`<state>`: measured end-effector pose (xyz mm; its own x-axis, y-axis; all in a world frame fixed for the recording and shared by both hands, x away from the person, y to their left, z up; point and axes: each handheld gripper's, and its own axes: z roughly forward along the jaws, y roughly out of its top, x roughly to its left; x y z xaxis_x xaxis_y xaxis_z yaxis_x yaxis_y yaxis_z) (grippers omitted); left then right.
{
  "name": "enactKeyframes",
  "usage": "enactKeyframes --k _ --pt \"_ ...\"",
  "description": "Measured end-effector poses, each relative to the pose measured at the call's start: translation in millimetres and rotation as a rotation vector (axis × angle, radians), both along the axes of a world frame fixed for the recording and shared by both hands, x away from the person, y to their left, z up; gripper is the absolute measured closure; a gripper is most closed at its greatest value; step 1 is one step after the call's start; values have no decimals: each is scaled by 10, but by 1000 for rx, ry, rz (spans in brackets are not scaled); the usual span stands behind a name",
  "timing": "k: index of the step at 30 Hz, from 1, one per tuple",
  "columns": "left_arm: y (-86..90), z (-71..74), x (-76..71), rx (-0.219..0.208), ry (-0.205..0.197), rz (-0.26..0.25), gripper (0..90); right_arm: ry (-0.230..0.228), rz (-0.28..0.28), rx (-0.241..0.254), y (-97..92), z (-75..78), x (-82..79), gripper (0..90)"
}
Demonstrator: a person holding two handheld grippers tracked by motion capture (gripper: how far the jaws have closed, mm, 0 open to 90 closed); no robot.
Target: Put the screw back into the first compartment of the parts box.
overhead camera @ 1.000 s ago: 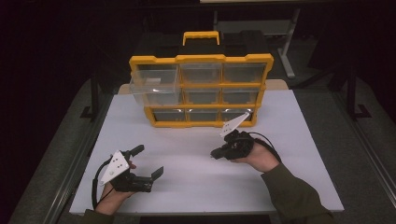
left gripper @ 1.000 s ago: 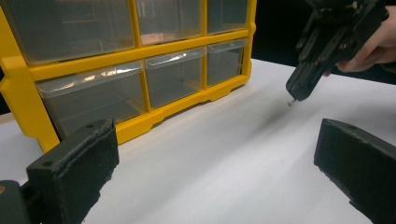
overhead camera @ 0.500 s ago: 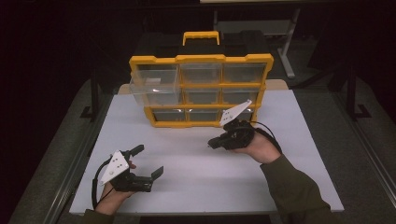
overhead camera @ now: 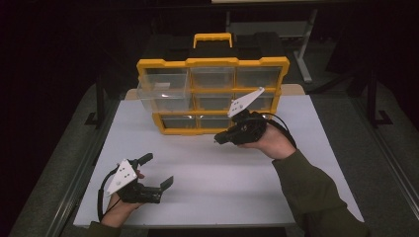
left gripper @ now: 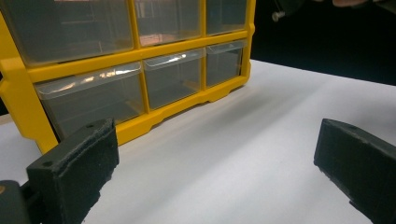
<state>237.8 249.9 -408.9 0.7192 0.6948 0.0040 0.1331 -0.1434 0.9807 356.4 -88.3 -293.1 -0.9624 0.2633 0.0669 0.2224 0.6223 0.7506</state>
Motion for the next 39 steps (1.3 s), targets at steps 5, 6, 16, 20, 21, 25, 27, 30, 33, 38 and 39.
enactKeyframes --k 5,6,16,20,21,25,27,30,33,38,39 --pt "9 0 4 5 -4 0 0 -8 5 8 49 154 29 869" --pt "7 1 4 4 -7 -1 0 -6 1 12 61 187 33 868" --pt "7 2 8 1 -11 -1 0 -39 14 23 159 450 118 869" --pt "0 4 3 -1 -8 -2 0 -40 15 36 198 555 155 868" --pt "-1 4 2 0 -7 -3 0 -52 19 37 221 612 172 869" --pt "1 0 5 -1 -7 -2 0 -57 19 40 262 733 195 869" --pt "-1 -1 2 -3 -3 -1 0 -65 23 43 275 795 215 869" --pt "-1 4 1 -1 -5 -3 0 -71 20 49 287 861 235 869" --pt "-3 5 -2 0 2 -4 0 -74 20 58 325 984 264 869" --pt "4 3 1 1 -2 -2 0 -82 17 54 383 1104 280 869" --pt "4 4 0 0 -3 -2 0 -79 10 53 394 1122 283 869"
